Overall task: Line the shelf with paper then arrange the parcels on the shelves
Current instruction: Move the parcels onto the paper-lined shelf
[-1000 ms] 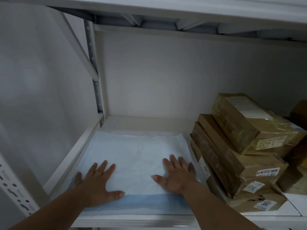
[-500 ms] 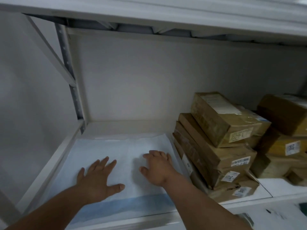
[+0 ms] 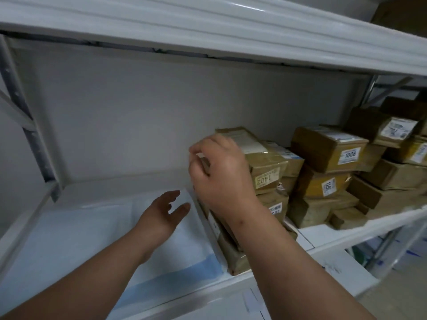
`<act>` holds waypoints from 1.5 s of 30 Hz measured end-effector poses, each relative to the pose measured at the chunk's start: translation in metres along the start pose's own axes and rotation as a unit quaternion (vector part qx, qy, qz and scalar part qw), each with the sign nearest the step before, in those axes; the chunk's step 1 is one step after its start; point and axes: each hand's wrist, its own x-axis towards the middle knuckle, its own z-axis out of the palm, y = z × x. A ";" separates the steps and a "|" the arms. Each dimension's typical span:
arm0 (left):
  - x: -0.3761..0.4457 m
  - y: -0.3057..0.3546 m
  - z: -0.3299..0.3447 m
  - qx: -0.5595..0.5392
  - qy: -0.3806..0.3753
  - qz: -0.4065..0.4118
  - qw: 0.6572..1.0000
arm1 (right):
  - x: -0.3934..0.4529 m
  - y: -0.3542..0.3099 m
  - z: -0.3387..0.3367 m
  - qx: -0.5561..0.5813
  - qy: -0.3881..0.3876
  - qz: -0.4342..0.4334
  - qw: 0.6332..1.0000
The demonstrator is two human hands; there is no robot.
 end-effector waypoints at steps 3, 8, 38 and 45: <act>-0.005 0.022 0.018 -0.047 -0.020 -0.004 0.999 | 0.006 0.025 -0.031 -0.134 0.045 0.067 0.988; -0.010 0.045 0.042 -0.120 -0.046 -0.023 0.991 | -0.006 0.071 -0.054 -0.213 -0.237 0.308 0.896; -0.008 0.064 0.075 -0.500 0.014 -0.135 0.855 | -0.042 0.152 -0.070 -0.032 -0.287 0.454 0.843; -0.006 0.067 0.080 -0.545 -0.026 -0.117 0.830 | -0.045 0.145 -0.072 0.107 -0.255 0.485 0.830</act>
